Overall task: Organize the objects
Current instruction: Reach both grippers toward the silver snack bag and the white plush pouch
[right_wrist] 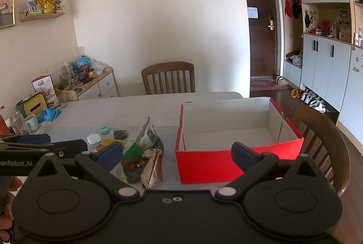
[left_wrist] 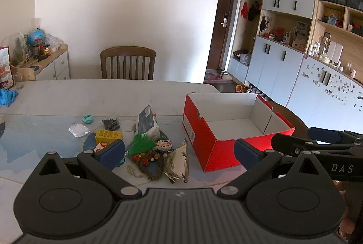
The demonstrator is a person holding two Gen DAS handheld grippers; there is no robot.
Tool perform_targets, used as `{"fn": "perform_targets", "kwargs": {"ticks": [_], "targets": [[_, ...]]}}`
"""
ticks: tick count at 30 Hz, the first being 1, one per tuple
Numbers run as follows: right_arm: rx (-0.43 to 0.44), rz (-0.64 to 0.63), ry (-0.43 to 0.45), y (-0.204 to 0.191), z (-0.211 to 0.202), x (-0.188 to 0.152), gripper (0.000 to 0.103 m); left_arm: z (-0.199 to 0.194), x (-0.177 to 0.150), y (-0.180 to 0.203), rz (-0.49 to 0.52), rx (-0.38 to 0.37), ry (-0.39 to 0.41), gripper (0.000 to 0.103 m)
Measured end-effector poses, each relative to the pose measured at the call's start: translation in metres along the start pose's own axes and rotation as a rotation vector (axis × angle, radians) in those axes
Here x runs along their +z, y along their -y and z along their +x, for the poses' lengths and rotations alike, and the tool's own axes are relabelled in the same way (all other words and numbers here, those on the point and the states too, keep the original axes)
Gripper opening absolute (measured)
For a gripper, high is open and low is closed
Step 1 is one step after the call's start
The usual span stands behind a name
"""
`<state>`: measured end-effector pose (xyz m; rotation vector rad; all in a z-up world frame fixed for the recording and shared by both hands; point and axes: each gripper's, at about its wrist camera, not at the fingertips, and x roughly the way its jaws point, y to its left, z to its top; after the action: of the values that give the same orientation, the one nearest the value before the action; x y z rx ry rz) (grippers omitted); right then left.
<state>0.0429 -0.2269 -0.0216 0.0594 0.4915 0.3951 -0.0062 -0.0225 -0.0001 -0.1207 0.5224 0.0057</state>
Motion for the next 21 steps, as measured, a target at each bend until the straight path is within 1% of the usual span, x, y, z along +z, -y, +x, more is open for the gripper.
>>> {"fn": "perform_targets", "kwargs": {"ticks": [7,13,18,21], "targets": [[0.011,-0.006,0.0,-0.003,0.003,0.001,0.102,0.0,0.0,-0.001,-0.008,0.009,0.005,0.103],[0.01,-0.007,-0.007,-0.008,0.013,0.003,0.102,0.005,0.003,-0.011,-0.007,0.013,0.003,0.103],[0.008,-0.016,-0.028,-0.018,0.032,0.007,0.102,0.021,0.008,-0.027,-0.005,0.012,-0.017,0.103],[0.007,-0.025,-0.04,-0.026,0.044,0.01,0.102,0.035,0.011,-0.036,0.012,0.015,-0.041,0.103]]}}
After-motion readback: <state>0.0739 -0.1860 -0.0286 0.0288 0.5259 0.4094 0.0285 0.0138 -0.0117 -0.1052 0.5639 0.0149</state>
